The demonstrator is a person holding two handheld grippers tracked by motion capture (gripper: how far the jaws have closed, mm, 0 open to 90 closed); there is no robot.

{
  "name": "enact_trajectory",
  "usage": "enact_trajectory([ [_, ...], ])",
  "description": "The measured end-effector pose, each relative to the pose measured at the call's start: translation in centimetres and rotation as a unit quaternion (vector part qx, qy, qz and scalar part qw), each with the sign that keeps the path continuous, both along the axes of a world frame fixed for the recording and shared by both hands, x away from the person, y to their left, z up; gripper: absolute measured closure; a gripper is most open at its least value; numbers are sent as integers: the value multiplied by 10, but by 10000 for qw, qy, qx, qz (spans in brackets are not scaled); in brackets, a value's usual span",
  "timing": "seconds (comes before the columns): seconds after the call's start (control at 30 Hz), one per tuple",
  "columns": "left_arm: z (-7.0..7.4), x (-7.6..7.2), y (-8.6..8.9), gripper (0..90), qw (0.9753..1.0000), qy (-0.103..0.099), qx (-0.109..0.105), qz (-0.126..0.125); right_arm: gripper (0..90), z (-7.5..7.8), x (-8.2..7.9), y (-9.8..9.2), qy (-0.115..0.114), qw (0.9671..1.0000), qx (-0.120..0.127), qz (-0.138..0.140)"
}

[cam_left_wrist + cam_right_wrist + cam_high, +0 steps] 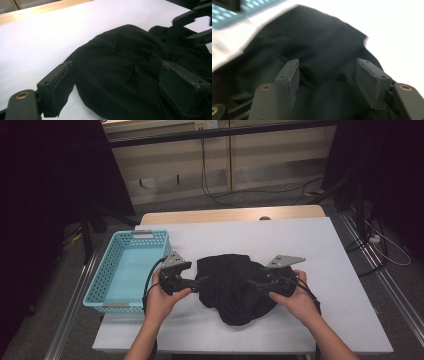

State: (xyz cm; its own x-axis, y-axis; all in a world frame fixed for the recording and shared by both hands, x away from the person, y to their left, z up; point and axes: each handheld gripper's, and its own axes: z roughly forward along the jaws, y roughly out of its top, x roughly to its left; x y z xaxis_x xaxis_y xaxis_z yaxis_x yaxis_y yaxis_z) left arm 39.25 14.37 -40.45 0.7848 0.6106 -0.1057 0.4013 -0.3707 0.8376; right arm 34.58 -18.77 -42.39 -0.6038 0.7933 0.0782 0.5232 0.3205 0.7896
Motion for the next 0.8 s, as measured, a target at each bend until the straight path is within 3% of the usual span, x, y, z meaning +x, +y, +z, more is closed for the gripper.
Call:
enact_trajectory([
  [0.07, 0, 0, -1, 138, 10000, -2, 27, -2, 398, -7, 3, -3, 66, 10000, -3, -7],
  [0.2, -3, 1, -6, 140, 10000, 59, -16, -50, 402, -17, 8, 5, 203, 9995, -10, 232],
  [0.27, -5, 1, -10, 140, 9999, 100, -40, -117, 407, -17, 7, 14, 291, 9985, 338, 326],
  [0.33, -5, 1, -12, 141, 9998, 113, -54, -168, 409, -15, 4, 26, 451, 9954, 702, 471],
  [0.37, -5, 1, -13, 141, 9997, 131, -80, -179, 411, -15, 3, 33, 478, 9940, 771, 611],
  [0.43, -4, 1, -12, 141, 9997, 131, -81, -170, 405, -17, -1, 48, 528, 9934, 605, 814],
  [0.5, -5, 1, -10, 141, 9998, 125, -71, -114, 399, -19, -7, 62, 472, 9938, 258, 971],
  [0.53, -5, 1, -9, 141, 9999, 126, -59, -100, 443, -20, -10, 68, 402, 9938, 39, 1032],
  [0.6, -7, 1, -7, 141, 9999, 136, -41, -62, 705, -19, -15, 73, 171, 9931, -417, 1081],
  [0.63, -8, 1, -6, 141, 9999, 122, -25, -58, 809, -18, -15, 72, 98, 9926, -484, 1108],
  [0.67, -8, 1, -6, 142, 9999, 147, -41, -30, 848, -15, -13, 68, 17, 9932, -479, 1065],
  [0.8, -9, 1, -5, 144, 9999, 120, 28, -62, 855, -2, -4, 33, -161, 9985, -161, 491],
])
